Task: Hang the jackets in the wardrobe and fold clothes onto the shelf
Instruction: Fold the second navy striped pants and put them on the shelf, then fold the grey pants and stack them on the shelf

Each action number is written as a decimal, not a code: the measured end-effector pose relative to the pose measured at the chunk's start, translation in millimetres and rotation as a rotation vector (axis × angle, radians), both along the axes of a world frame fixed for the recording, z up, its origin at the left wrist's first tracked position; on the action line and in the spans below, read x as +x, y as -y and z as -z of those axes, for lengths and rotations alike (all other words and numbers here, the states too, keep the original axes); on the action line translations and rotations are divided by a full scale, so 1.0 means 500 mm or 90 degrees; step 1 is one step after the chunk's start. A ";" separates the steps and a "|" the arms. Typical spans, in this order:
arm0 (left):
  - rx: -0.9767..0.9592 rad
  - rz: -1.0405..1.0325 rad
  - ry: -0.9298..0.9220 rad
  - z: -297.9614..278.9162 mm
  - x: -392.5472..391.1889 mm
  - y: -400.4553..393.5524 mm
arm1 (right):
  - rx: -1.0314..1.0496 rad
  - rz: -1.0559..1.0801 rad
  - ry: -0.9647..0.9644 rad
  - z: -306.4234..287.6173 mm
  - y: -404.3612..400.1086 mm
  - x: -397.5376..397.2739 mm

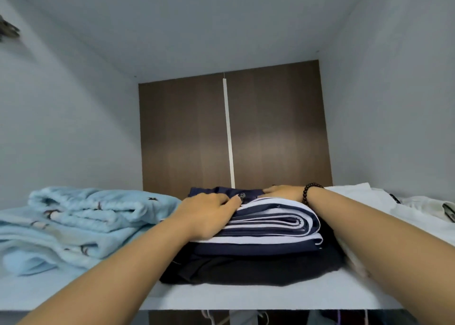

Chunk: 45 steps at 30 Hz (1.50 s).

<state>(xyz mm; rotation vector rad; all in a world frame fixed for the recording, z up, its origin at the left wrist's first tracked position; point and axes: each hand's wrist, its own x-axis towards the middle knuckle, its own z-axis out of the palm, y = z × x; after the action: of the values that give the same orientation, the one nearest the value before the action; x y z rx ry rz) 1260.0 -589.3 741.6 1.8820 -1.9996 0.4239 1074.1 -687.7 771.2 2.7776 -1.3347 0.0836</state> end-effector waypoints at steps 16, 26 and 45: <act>-0.129 -0.040 -0.120 0.097 0.122 -0.361 | -0.138 -0.035 0.423 0.100 -0.339 -0.019; 0.025 -0.077 -0.034 0.179 0.137 -0.676 | 0.027 -0.103 0.366 0.246 -0.682 0.068; 0.201 -0.302 -0.149 0.415 -0.005 -1.194 | 0.168 -0.291 0.272 0.464 -1.064 0.032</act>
<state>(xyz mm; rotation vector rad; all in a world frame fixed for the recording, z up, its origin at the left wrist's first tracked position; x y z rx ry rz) 1257.8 7.7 534.2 2.4776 -1.5286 -0.0041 1090.0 -156.0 539.2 3.3783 -0.7732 0.5885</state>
